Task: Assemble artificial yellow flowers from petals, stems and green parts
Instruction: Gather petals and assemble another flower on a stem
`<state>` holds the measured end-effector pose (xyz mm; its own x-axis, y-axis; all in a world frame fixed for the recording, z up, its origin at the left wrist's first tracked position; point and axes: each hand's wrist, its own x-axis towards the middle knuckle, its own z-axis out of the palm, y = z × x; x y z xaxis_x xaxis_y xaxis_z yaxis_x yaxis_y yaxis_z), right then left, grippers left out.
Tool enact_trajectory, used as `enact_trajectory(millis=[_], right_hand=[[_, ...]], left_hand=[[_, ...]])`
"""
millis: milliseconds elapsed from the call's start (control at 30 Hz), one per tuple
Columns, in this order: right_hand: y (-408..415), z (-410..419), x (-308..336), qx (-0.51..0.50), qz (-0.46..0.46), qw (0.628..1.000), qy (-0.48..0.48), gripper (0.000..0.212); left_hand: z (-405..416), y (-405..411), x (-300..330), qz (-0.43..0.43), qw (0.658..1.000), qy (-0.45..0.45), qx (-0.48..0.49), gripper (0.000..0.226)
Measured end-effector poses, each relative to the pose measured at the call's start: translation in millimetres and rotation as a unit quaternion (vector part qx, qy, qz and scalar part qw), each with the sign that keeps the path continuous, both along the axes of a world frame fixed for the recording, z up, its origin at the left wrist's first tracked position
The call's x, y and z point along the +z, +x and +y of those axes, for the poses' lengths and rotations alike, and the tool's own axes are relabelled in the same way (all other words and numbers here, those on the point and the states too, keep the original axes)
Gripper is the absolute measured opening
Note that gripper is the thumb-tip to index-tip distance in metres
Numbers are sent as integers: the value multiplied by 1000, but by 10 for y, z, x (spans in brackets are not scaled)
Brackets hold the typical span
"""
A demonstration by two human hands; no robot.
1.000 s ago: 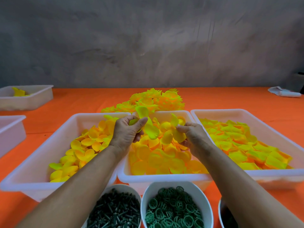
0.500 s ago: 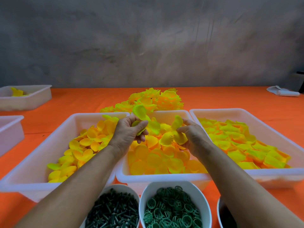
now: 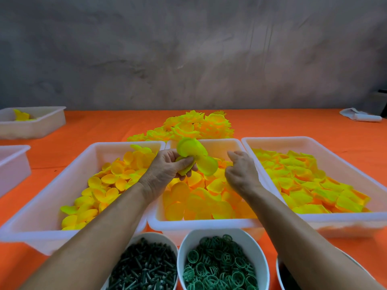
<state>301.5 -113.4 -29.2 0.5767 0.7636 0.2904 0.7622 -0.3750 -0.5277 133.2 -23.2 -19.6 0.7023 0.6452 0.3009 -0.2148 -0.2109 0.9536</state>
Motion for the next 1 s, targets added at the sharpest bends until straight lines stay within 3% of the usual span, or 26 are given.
enact_trajectory(millis=[67,100,167,200,233,300,400,733,900,1000], right_hand=[[-24,-8,32,33,-54,997,51,45],[-44,-12,56,51,-30,994,97,40],[-120,-62,112,112,142,964,194,24],[-160,-98,141,161,250,930,214,21],[-173,-120,152,200,334,899,202,21],[-179,-155,157,242,397,875,136,19],[-173,-138,149,239,426,865,117,5],[-153,-119,151,169,415,880,160,26],[-148,-141,161,172,412,888,113,9],[-133,-154,204,166,427,882,106,11]], left_hand=[[1,-3,-4,8,1000,10,-8,15],[2,-6,-8,11,1000,13,-12,15],[5,-13,-16,16,1000,16,-19,14],[6,-18,-17,17,999,17,-23,13],[6,-21,-14,18,999,18,-26,13],[5,-16,-15,21,999,24,-19,13],[-1,5,-21,16,1000,17,11,16],[23,32,-39,18,997,35,71,14],[39,21,-65,23,996,57,58,11],[37,24,-63,35,997,52,54,9]])
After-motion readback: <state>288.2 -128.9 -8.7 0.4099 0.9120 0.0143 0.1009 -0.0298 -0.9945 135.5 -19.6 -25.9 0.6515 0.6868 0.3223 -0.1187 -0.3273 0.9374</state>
